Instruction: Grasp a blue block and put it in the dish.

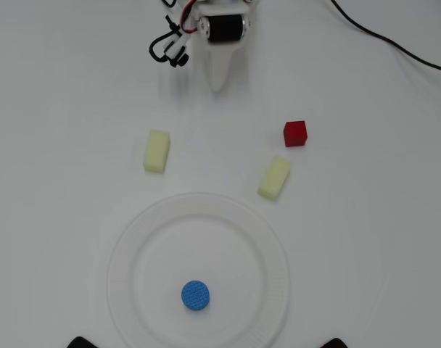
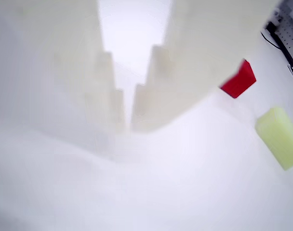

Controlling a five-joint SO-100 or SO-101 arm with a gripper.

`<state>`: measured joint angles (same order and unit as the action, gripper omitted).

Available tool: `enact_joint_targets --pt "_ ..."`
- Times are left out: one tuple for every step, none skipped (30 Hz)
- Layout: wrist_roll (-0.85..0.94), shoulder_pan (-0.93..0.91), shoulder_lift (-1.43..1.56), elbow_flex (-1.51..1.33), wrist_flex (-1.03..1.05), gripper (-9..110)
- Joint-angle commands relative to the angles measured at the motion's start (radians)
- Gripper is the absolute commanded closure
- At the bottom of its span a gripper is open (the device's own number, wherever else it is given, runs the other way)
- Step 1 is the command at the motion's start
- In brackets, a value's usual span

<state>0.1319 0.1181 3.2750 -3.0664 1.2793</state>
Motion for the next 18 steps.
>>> enact_joint_targets --pt "0.003 0.011 0.175 -0.087 0.035 102" --pt "0.006 0.011 0.175 -0.095 0.044 102" --pt "0.009 0.011 0.175 -0.104 0.055 102" --pt "0.003 0.011 0.175 -0.106 0.067 102" --pt "-0.002 0.011 0.175 -0.103 0.080 102" --pt "-0.005 0.012 0.175 -0.101 0.087 102" --pt "-0.009 0.014 0.176 -0.100 0.095 102" --pt "-0.012 0.014 0.176 -0.098 0.104 102" --pt "-0.012 0.014 0.176 -0.097 0.117 102" --pt "-0.015 0.014 0.176 -0.095 0.127 102" --pt "-0.023 0.014 0.176 -0.094 0.137 102" --pt "-0.031 0.014 0.176 -0.092 0.140 102" --pt "-0.034 0.012 0.176 -0.092 0.140 102" --pt "-0.035 0.012 0.176 -0.092 0.140 101" --pt "-0.032 0.012 0.176 -0.092 0.140 101" --pt "-0.032 0.012 0.176 -0.092 0.141 101" --pt "-0.031 0.012 0.176 -0.092 0.141 101" --pt "-0.032 0.012 0.176 -0.092 0.141 101"
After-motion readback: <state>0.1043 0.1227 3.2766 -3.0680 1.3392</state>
